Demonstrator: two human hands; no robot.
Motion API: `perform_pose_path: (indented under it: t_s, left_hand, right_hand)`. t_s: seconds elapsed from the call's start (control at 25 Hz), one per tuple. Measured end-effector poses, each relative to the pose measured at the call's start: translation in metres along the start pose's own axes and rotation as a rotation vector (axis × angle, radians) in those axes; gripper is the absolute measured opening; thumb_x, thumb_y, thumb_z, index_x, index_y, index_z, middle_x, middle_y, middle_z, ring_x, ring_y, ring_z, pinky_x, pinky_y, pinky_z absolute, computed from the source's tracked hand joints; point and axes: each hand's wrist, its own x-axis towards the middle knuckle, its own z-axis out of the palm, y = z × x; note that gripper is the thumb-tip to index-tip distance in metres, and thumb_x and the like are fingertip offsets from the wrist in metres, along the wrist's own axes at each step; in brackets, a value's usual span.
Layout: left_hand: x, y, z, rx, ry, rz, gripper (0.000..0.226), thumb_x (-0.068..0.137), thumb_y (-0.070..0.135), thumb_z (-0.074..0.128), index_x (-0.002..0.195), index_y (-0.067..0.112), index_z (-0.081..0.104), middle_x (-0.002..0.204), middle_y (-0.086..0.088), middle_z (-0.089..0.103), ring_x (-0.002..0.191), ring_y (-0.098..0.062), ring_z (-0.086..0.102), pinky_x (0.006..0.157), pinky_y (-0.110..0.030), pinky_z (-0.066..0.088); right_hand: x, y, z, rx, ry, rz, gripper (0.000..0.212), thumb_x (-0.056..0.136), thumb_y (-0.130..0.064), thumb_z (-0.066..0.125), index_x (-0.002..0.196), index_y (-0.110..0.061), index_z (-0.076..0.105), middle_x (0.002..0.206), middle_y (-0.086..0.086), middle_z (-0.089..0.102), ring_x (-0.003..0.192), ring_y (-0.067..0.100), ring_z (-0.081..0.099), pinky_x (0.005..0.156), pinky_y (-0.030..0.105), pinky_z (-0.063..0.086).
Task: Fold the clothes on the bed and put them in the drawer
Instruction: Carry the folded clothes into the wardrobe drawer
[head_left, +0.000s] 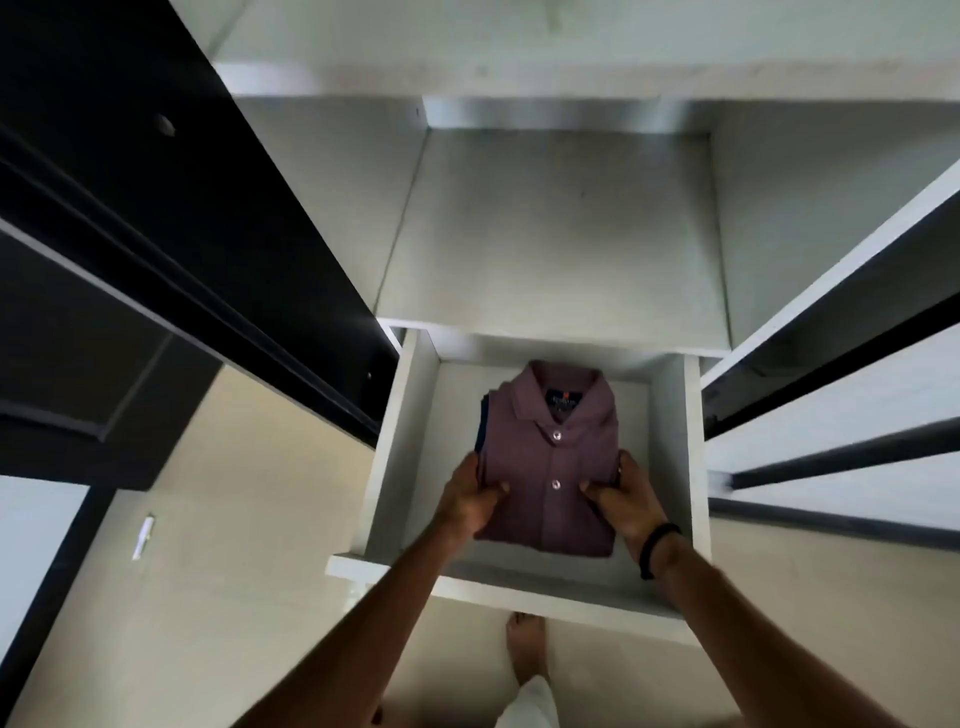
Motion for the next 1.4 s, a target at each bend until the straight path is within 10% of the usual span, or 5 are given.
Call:
perform_pose_path:
  t_s: [0.24, 0.68, 0.84, 1.08, 1.4]
  left_hand:
    - [0.038, -0.002, 0.002, 0.207, 0.063, -0.073, 0.047, 0.082, 0.035, 0.075, 0.119, 0.01, 0.062, 0.118, -0.012, 0.07, 0.109, -0.031, 0.066, 0.09, -0.037, 0.053]
    - [0.024, -0.002, 0.0, 0.163, 0.196, -0.228, 0.056, 0.081, 0.044, 0.08, 0.123, 0.02, 0.052, 0.121, -0.016, 0.064, 0.106, -0.032, 0.065, 0.091, -0.043, 0.057]
    - [-0.014, 0.06, 0.044, 0.384, 0.43, 0.239, 0.037, 0.09, 0.037, 0.077, 0.116, 0.015, 0.062, 0.107, -0.003, 0.066, 0.1, -0.015, 0.061, 0.086, -0.031, 0.051]
    - [-0.071, 0.153, 0.207, 0.147, 0.011, 0.333, 0.023, 0.098, 0.038, 0.066, 0.089, 0.018, 0.069, 0.075, 0.004, 0.074, 0.071, -0.008, 0.072, 0.071, -0.036, 0.062]
    - [-0.172, 0.147, 0.521, 0.531, -0.568, 0.359, 0.023, 0.097, 0.04, 0.067, 0.089, 0.018, 0.071, 0.078, 0.0, 0.077, 0.073, -0.015, 0.075, 0.073, -0.048, 0.063]
  right_hand:
    - [0.054, 0.029, 0.029, -0.122, 0.105, 0.077, 0.021, 0.093, -0.01, 0.069, 0.11, -0.012, 0.058, 0.107, 0.008, 0.067, 0.1, 0.021, 0.061, 0.089, 0.031, 0.048]
    - [0.051, 0.029, 0.034, -0.2, 0.057, 0.2, 0.037, 0.1, -0.034, 0.06, 0.128, -0.01, 0.057, 0.128, 0.013, 0.065, 0.117, 0.032, 0.061, 0.1, 0.037, 0.049]
    - [0.032, -0.001, -0.003, -0.167, 0.008, 0.186, 0.06, 0.091, -0.046, 0.067, 0.14, -0.015, 0.05, 0.125, 0.007, 0.065, 0.116, 0.029, 0.064, 0.101, 0.04, 0.052]
    - [-0.062, -0.014, -0.124, 0.295, 0.13, -0.059, 0.026, 0.104, -0.027, 0.058, 0.103, -0.004, 0.07, 0.089, 0.01, 0.078, 0.079, 0.024, 0.076, 0.074, 0.033, 0.063]
    - [-0.2, 0.172, -0.367, 0.525, 0.627, 0.095, 0.017, 0.104, -0.03, 0.058, 0.096, -0.02, 0.069, 0.087, 0.001, 0.079, 0.077, 0.017, 0.076, 0.075, 0.036, 0.061]
